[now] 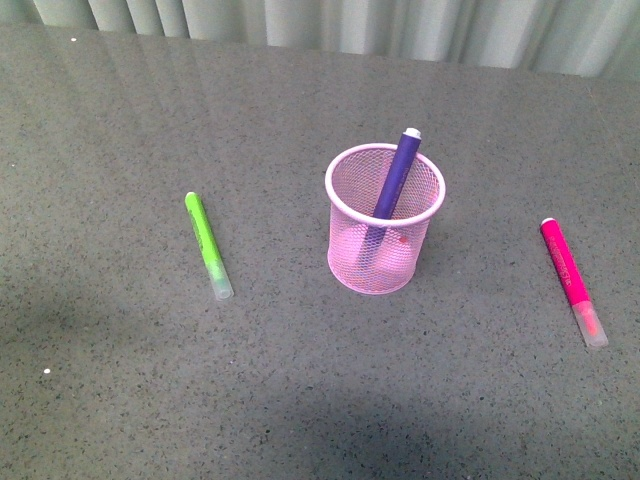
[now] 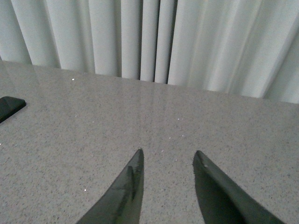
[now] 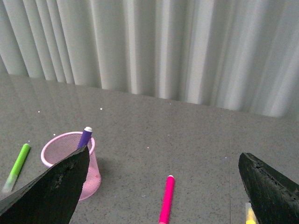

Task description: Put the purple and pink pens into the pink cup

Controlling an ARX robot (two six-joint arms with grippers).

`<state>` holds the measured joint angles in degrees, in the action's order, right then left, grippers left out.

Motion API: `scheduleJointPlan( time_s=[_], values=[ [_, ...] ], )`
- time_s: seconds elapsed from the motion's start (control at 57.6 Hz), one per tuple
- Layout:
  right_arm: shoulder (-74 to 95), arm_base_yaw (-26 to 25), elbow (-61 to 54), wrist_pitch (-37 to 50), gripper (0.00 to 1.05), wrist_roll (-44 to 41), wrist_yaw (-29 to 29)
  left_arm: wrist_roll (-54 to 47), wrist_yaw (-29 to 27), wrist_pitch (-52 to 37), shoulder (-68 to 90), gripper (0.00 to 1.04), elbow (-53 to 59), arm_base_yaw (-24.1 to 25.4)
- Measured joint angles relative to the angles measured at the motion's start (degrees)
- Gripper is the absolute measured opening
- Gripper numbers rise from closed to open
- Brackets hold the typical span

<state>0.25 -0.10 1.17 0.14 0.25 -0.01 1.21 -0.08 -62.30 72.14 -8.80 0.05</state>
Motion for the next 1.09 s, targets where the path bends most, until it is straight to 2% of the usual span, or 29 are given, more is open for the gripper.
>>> scheduleJointPlan(
  time_s=[0.121, 0.139, 0.416, 1.093],
  values=[
    [0.0, 0.0, 0.0, -0.02, 0.97, -0.02, 0.02, -0.26, 0.04, 2.49, -4.57, 0.07, 1.88, 0.0],
    [0.0, 0.0, 0.0, -0.02, 0.97, 0.0, 0.0, -0.28, 0.11, 3.32, -5.97, 0.02, 2.4, -0.04],
    [0.0, 0.0, 0.0, -0.02, 0.97, -0.02, 0.0, -0.57, 0.04, 12.0, -18.14, 0.02, 5.99, -0.04],
    [0.0, 0.0, 0.0, -0.02, 0.97, 0.0, 0.02, -0.59, 0.04, 39.58, -49.42, 0.02, 8.44, -0.04]
  ],
)
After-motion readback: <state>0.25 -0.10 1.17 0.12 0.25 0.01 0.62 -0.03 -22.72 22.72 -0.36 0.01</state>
